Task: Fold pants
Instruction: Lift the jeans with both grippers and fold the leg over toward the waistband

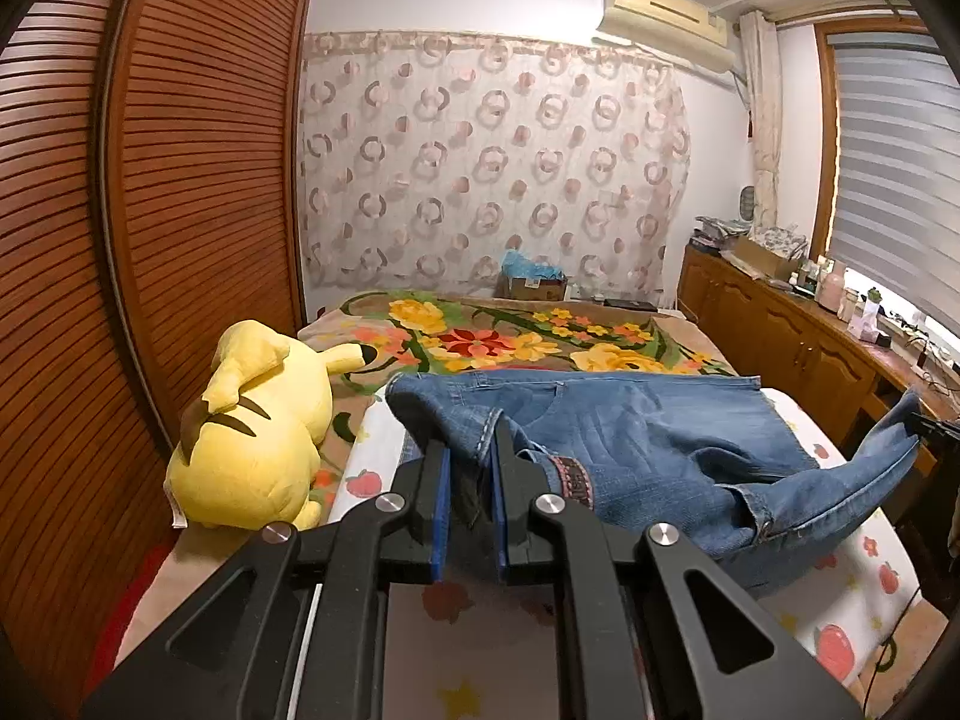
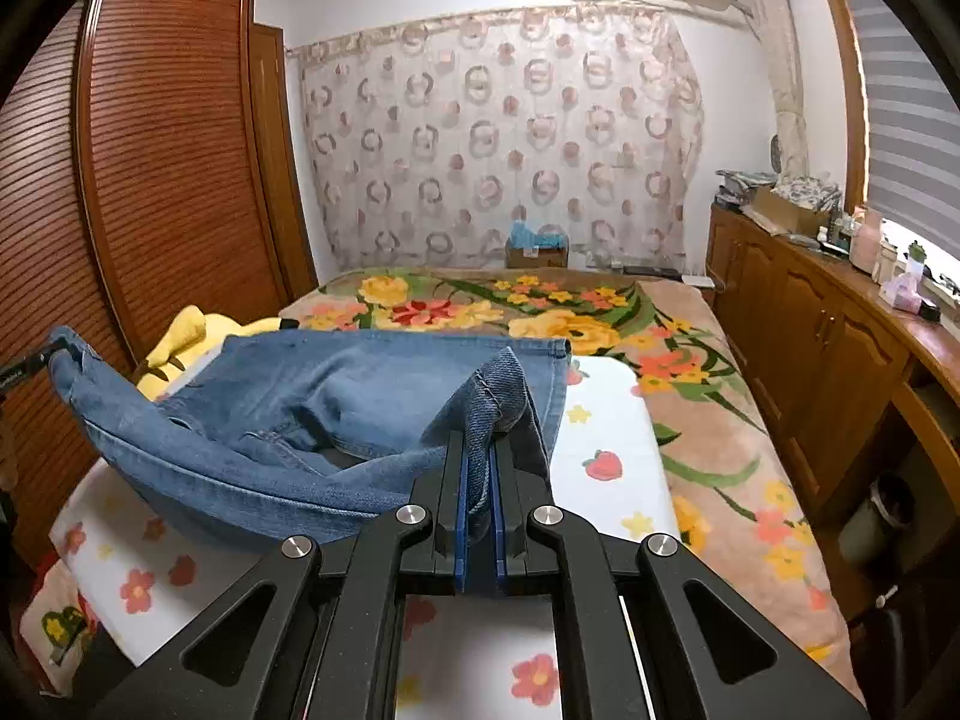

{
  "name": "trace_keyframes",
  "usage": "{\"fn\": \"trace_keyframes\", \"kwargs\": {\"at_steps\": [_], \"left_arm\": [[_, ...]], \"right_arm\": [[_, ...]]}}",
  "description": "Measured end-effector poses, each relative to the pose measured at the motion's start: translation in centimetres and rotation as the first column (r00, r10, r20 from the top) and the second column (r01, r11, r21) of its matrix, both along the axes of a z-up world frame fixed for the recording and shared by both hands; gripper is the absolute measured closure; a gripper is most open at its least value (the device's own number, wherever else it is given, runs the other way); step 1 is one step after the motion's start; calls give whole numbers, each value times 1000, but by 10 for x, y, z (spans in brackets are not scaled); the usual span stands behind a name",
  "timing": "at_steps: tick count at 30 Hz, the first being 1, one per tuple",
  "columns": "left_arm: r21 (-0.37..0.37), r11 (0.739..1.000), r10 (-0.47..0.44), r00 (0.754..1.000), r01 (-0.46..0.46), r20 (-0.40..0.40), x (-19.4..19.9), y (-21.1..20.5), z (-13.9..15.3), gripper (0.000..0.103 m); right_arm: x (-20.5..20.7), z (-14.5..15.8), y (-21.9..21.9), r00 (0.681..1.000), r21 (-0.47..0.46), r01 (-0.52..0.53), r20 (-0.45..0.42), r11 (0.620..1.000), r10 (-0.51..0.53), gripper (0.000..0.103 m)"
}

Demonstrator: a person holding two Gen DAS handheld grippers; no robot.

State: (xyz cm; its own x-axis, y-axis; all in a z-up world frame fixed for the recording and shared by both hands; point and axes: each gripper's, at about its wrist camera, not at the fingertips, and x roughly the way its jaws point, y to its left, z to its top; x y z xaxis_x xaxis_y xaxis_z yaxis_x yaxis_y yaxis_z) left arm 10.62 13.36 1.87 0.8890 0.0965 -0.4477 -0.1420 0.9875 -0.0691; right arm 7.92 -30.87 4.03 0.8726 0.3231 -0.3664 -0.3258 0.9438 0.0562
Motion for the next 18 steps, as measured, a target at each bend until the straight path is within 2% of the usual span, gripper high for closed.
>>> {"fn": "trace_keyframes", "kwargs": {"at_steps": [5,9,18], "left_arm": [[-8,1000,9,1000,-9,-6,20,4,-8,91],[-6,1000,7,1000,-7,4,40,8,-3,91],[19,1000,-6,1000,6,2,105,12,8,93]], "right_arm": [[22,16,-4,1000,10,3,-21,1000,-3,97],[31,31,-4,1000,-4,5,10,1000,-5,97],[83,50,10,999,-47,19,51,999,-16,97]]}}
